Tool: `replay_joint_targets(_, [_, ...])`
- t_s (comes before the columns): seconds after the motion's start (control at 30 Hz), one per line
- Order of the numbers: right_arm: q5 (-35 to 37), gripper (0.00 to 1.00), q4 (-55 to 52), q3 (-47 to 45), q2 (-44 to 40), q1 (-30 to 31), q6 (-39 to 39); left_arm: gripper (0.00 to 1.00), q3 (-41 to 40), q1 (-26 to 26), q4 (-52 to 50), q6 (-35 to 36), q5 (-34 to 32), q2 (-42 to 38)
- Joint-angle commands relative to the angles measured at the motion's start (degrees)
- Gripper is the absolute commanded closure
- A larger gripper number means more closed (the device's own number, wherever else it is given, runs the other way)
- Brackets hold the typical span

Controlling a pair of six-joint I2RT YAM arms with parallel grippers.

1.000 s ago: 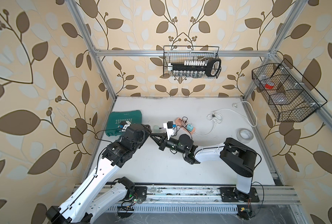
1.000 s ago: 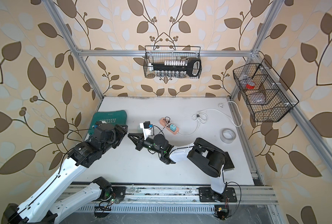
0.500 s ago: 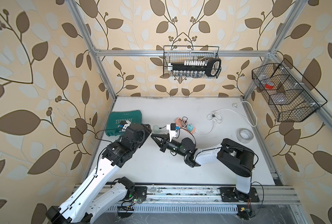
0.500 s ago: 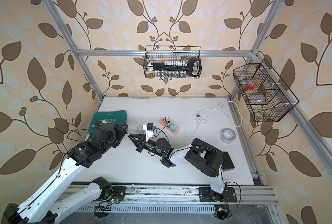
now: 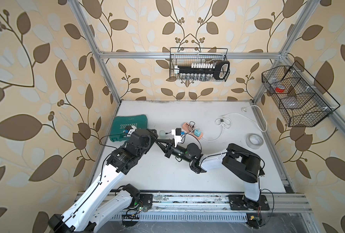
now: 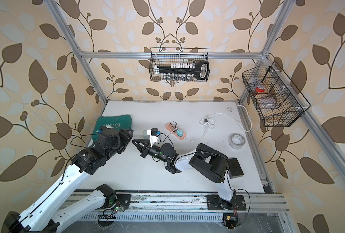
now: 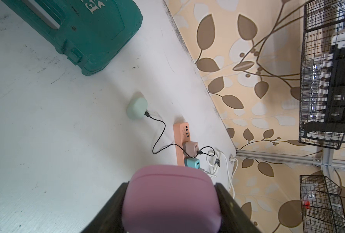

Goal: Charge the bluetooth headset
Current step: Insert the charging cable into the bluetooth headset.

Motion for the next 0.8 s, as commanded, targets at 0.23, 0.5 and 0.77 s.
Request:
replay_joint_targets(0.23, [0.4, 0.93, 2.8, 2.2, 1.3, 0.5, -0.7, 0.71, -0.8, -0.6, 1.8, 0.5, 1.9, -1.1])
replay_joint_targets(0.5, [0.1, 0.93, 2.7, 0.4, -0.6, 0.5, -3.4, 0.71, -1.2, -0.6, 2.3, 0.4, 3.2, -0.7])
replay_joint_targets(0.77, [1.0, 0.93, 2.8, -1.2, -2.4, 0.5, -3.9, 0.71, -1.2, -0.6, 1.5, 0.5, 2.4, -1.2])
